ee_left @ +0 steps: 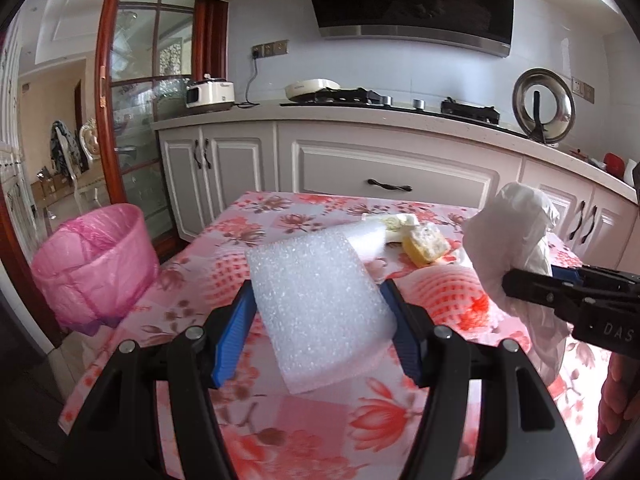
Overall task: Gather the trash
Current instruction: 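Carry the foam block and tissue bundle with both grippers over the pink bin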
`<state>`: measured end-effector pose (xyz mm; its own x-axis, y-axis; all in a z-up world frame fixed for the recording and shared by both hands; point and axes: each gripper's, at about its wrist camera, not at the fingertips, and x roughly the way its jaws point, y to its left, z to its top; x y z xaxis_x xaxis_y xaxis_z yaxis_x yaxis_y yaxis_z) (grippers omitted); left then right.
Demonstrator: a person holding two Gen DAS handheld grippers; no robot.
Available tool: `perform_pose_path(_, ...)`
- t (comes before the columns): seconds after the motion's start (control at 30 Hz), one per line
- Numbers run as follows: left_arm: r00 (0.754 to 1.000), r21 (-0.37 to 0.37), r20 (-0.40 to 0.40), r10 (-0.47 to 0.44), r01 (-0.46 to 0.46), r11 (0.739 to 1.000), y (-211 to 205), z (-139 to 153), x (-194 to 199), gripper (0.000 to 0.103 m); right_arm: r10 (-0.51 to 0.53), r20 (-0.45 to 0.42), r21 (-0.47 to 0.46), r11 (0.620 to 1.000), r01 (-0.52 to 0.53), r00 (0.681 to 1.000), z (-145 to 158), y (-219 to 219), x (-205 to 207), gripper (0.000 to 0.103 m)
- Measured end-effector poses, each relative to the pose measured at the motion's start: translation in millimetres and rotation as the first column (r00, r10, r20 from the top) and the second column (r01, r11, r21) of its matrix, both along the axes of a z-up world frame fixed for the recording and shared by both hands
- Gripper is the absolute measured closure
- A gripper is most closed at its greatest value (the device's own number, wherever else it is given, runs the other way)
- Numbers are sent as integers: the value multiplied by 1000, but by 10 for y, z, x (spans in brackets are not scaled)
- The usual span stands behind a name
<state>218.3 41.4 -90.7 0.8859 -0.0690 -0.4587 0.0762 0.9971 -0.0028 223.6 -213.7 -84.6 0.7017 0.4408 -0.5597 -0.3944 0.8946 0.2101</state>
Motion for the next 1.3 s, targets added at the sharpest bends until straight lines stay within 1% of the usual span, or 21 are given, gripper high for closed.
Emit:
perform_pose_path(0.07, 1000, 0, 4, 14, -14, 1000, 87, 0, -7, 42, 22, -6, -8, 1000, -22, 1000, -6, 115, 26, 64)
perform_pose_path(0.23, 995, -34, 9, 95, -95, 995, 461, 32, 26, 42, 93, -10, -22, 995, -93, 996, 12, 442, 139, 64)
perform_pose_path(0.4, 985, -34, 15, 174, -174, 984, 872, 53, 43, 42, 169, -13, -39, 985, -170, 985, 31, 850, 306, 64)
perform_pose_path(0.57, 974, -35, 9, 228, -227, 973, 1220, 66, 23, 42, 263, -5, -34, 964, -264, 965, 116, 1339, 538, 64)
perform_pose_path(0.67, 966, -15, 15, 260, -260, 966, 1414, 104, 8, 41, 316, 11, -47, 948, -316, 949, 191, 1672, 668, 64)
perform_pose_path(0.77, 956, -26, 18, 292, -292, 956, 1680, 186, 30, 41, 359, 11, -31, 933, -359, 933, 257, 1978, 833, 64)
perform_pose_path(0.9, 946, -39, -4, 324, -324, 945, 2055, 257, 161, 41, 407, 5, -14, 914, -406, 914, 324, 2370, 1042, 64)
perform_pose_path(1.13, 934, -25, -10, 357, -357, 934, 2623, 323, 471, 41, 474, 0, 25, 881, -473, 881, 417, 3014, 1427, 64)
perform_pose_path(1.23, 928, -31, -11, 372, -372, 928, 2862, 356, 613, 41, 490, -5, 0, 872, -490, 872, 423, 3264, 1528, 64)
perform_pose_path(1.3, 928, -52, -20, 373, -373, 926, 3038, 377, 720, 41, 505, -5, -15, 863, -505, 863, 428, 3395, 1601, 64)
